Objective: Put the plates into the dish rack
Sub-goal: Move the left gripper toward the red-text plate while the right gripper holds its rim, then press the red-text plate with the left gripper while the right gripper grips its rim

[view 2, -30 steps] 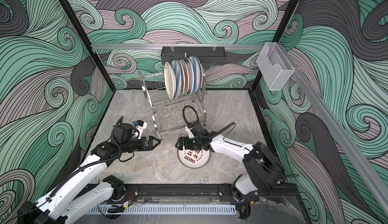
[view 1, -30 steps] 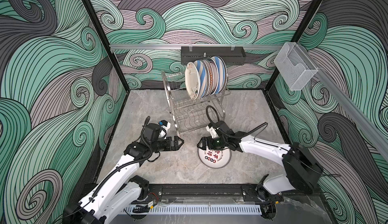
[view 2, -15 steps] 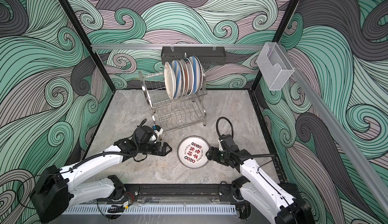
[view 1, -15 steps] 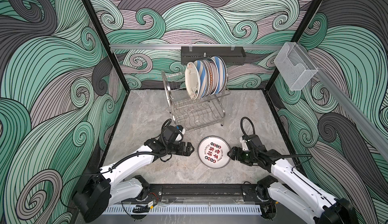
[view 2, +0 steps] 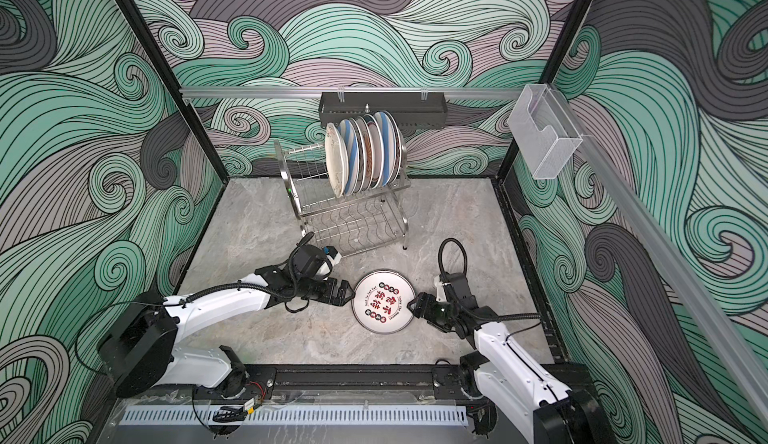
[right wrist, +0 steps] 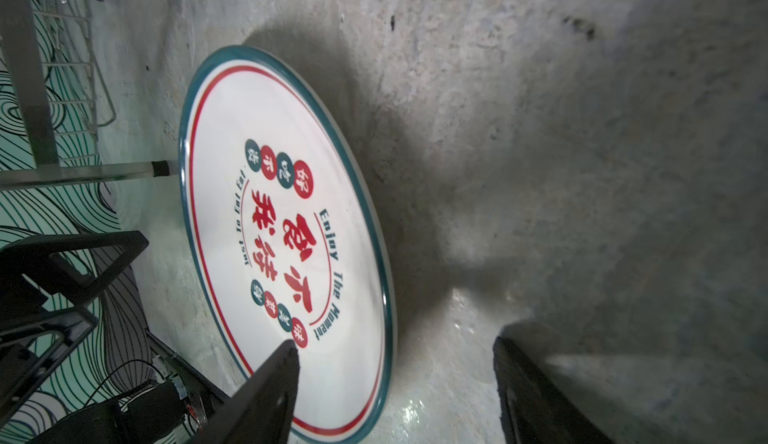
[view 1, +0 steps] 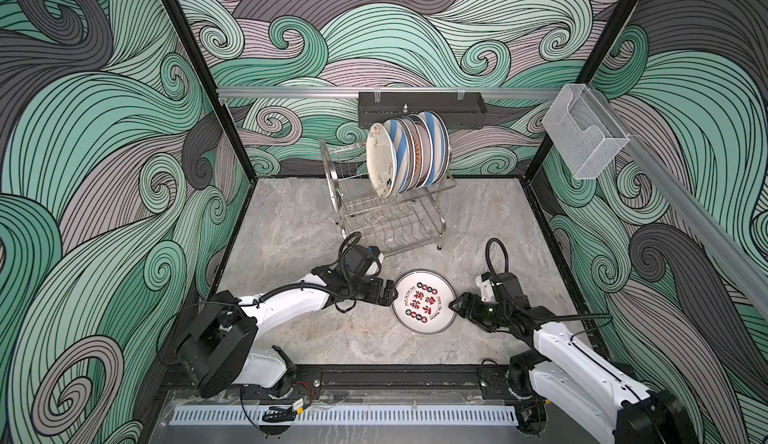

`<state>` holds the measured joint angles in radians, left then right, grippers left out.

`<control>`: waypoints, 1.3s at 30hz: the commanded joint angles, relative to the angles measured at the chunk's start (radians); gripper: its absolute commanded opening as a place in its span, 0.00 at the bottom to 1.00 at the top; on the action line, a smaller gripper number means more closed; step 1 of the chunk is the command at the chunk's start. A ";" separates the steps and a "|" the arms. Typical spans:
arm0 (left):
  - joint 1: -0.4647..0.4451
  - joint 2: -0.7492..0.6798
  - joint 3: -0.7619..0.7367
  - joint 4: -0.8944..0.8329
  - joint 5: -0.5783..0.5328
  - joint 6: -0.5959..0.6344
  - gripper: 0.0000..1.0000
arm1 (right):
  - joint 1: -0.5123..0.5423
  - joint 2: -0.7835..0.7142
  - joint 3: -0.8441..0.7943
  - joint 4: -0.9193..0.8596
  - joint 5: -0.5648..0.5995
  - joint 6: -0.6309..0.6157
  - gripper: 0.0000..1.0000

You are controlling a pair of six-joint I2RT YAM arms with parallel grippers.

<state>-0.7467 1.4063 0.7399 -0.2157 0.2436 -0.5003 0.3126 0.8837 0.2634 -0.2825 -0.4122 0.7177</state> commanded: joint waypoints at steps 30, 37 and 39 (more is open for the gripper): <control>-0.085 0.268 0.167 0.077 0.107 0.092 0.98 | -0.023 0.209 -0.072 0.255 -0.105 0.029 0.40; -0.114 0.283 0.182 0.077 0.115 0.101 0.99 | -0.030 0.176 -0.067 0.254 -0.121 0.047 0.29; -0.115 0.286 0.183 0.079 0.115 0.098 0.99 | -0.036 0.142 -0.067 0.241 -0.117 0.050 0.24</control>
<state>-0.8497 1.6745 0.8879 -0.1509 0.3347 -0.4183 0.2844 1.0573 0.2058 -0.0086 -0.5304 0.7574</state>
